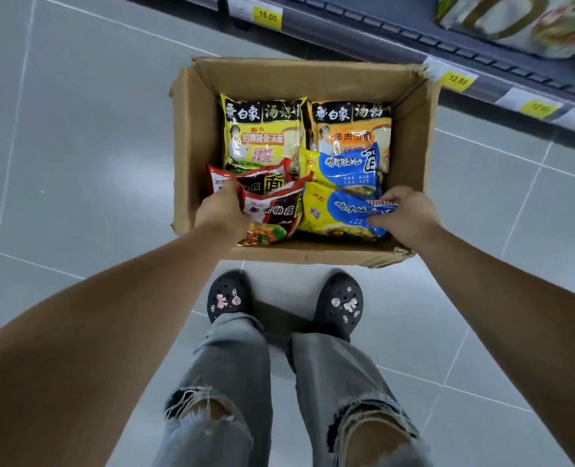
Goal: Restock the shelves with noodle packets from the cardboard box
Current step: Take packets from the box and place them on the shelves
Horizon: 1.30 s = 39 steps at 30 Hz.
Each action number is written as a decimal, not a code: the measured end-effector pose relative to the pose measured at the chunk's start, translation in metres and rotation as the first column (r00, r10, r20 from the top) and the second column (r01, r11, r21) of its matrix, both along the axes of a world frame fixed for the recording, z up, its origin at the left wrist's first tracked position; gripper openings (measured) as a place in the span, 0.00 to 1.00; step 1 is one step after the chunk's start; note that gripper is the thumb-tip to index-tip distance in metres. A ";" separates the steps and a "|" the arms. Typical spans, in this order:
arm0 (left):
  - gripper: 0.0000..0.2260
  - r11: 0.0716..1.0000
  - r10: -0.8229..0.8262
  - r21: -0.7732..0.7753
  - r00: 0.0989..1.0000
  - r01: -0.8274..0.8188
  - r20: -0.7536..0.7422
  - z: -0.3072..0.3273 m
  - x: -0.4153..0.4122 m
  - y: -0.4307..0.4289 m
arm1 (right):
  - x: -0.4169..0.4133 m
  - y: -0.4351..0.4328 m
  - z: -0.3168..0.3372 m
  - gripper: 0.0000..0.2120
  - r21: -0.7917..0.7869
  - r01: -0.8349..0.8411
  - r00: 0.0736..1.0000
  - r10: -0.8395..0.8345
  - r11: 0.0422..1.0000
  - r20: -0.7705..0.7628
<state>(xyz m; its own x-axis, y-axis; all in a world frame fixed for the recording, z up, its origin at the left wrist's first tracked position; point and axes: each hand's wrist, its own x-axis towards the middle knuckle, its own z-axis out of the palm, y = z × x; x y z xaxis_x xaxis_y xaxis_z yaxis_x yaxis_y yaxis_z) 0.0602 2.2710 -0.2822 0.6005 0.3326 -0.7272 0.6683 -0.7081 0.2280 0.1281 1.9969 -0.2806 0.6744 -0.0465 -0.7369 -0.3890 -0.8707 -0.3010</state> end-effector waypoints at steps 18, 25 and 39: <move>0.05 0.859 0.359 -0.489 0.861 -0.153 0.361 0.410 0.063 -0.061 | -0.071 -0.003 0.402 0.06 0.569 0.786 0.295 -0.955 0.240 -0.005; 0.21 0.577 0.370 -0.815 0.904 -0.044 0.214 0.564 0.072 -0.109 | -0.084 -0.039 0.543 0.09 0.770 0.597 0.122 -0.974 0.225 0.190; 0.18 0.515 0.295 -0.758 0.748 0.400 0.595 0.776 0.108 -0.277 | -0.085 -0.230 0.739 0.12 0.826 0.375 -0.114 -0.863 0.421 0.492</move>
